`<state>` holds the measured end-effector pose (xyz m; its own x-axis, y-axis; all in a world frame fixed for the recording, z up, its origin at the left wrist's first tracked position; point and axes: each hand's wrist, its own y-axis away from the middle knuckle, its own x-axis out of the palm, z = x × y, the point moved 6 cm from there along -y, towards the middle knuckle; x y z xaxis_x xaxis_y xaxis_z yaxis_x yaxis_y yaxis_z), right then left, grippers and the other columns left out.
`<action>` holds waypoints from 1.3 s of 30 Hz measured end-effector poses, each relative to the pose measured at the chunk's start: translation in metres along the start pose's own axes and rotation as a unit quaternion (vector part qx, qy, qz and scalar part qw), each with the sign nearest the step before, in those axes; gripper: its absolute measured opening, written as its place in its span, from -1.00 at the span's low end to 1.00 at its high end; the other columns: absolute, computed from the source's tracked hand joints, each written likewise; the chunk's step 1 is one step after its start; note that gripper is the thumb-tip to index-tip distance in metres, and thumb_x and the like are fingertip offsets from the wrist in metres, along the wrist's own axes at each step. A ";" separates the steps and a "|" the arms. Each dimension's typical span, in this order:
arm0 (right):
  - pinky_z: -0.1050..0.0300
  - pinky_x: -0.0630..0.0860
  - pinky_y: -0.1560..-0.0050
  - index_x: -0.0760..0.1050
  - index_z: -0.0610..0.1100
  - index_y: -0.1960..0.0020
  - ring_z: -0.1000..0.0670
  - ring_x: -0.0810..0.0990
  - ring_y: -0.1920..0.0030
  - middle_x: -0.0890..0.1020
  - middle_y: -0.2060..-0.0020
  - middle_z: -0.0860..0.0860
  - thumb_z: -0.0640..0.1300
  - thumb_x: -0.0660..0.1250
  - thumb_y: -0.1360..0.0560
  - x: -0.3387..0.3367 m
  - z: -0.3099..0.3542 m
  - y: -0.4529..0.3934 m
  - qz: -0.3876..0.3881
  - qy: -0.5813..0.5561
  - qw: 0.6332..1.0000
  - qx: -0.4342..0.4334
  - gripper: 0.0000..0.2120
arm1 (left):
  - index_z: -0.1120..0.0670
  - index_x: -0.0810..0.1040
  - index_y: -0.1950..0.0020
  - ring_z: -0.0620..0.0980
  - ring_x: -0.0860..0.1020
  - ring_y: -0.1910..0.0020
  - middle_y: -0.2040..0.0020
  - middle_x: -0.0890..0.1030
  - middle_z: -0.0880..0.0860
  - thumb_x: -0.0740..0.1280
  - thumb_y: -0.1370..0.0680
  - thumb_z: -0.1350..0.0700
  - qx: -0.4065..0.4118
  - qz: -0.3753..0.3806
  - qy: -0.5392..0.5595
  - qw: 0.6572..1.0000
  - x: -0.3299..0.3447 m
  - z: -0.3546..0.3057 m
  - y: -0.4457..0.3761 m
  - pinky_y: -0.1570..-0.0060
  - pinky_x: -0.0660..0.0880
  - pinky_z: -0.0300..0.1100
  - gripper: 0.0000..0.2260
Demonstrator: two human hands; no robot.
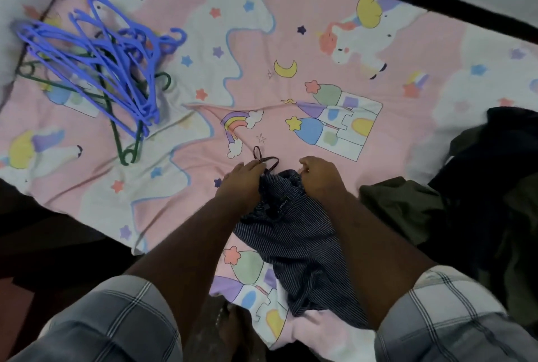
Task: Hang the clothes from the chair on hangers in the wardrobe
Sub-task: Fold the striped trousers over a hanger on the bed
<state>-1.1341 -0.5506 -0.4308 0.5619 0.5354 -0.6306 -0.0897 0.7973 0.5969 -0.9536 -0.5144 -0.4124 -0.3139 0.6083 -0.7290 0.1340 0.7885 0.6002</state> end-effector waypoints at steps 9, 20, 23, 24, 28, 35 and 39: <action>0.04 0.43 -0.33 0.39 -0.18 -0.46 -0.16 0.50 -0.31 0.53 -0.34 -0.16 -0.10 0.49 -0.48 0.027 0.009 -0.019 0.090 -0.029 0.995 0.026 -0.40 | -0.03 0.53 -0.38 0.17 0.49 -0.22 -0.21 0.49 0.13 0.35 -0.51 0.18 -0.043 0.045 -0.013 0.998 0.012 0.026 -0.003 -0.21 0.50 0.10 -0.57; 0.12 0.47 0.06 0.65 -0.16 -0.16 -0.06 0.54 0.04 0.65 -0.06 -0.12 -0.13 0.38 -0.49 -0.003 0.045 0.064 0.139 0.076 0.987 0.020 -0.73 | -0.06 0.67 -0.17 0.12 0.51 -0.13 -0.06 0.47 0.06 0.32 -0.56 0.14 -0.042 -0.043 -0.016 0.998 -0.038 0.062 0.088 -0.16 0.51 0.05 -0.75; 0.11 0.47 0.10 0.65 -0.17 -0.05 -0.07 0.53 0.13 0.66 0.05 -0.12 -0.07 0.38 -0.46 -0.016 0.043 0.088 0.075 0.108 0.989 0.064 -0.76 | -0.02 0.68 -0.16 0.11 0.51 -0.09 0.00 0.43 0.02 0.33 -0.58 0.18 -0.040 -0.085 0.011 0.996 -0.053 0.072 0.125 -0.10 0.49 -0.04 -0.78; 0.10 0.50 0.08 0.65 -0.17 -0.05 -0.09 0.54 0.13 0.67 0.03 -0.13 -0.08 0.38 -0.46 -0.018 0.044 0.096 0.064 0.116 0.989 0.067 -0.77 | -0.01 0.68 -0.15 0.11 0.52 -0.08 0.01 0.42 0.02 0.33 -0.58 0.18 -0.035 -0.103 0.019 0.994 -0.057 0.074 0.137 -0.07 0.48 -0.08 -0.79; 0.07 0.54 -0.05 0.65 -0.22 -0.07 -0.12 0.60 -0.02 0.66 -0.05 -0.13 -0.18 0.31 -0.53 -0.010 0.058 0.127 0.029 0.143 0.989 0.017 -0.80 | 0.00 0.69 -0.14 0.09 0.52 -0.05 -0.01 0.46 0.05 0.32 -0.60 0.18 -0.010 -0.148 0.044 0.988 -0.065 0.080 0.177 -0.01 0.48 -0.08 -0.80; 0.04 0.56 -0.08 0.68 -0.19 -0.07 -0.18 0.62 -0.06 0.70 -0.01 -0.13 -0.26 0.29 -0.51 0.013 0.085 0.127 -0.076 0.115 0.989 -0.050 -0.77 | 0.06 0.68 -0.22 0.14 0.54 0.02 0.01 0.47 0.12 0.30 -0.59 0.27 -0.005 -0.179 0.051 0.983 -0.041 0.104 0.195 0.09 0.40 -0.16 -0.73; 0.05 0.50 -0.16 0.65 -0.17 -0.17 -0.19 0.58 -0.16 0.66 -0.13 -0.13 -0.27 0.29 -0.51 0.021 0.081 0.105 -0.089 0.125 0.988 -0.032 -0.72 | -0.02 0.67 -0.23 0.17 0.51 0.04 0.03 0.44 0.11 0.26 -0.57 0.27 -0.027 -0.123 -0.009 0.992 -0.010 0.130 0.200 0.10 0.48 -0.05 -0.66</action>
<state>-1.0646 -0.4780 -0.3413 0.3534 0.4305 -0.8305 -0.0644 0.8969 0.4375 -0.8012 -0.3510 -0.3273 -0.3136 0.4003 -0.8611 0.0047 0.9074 0.4201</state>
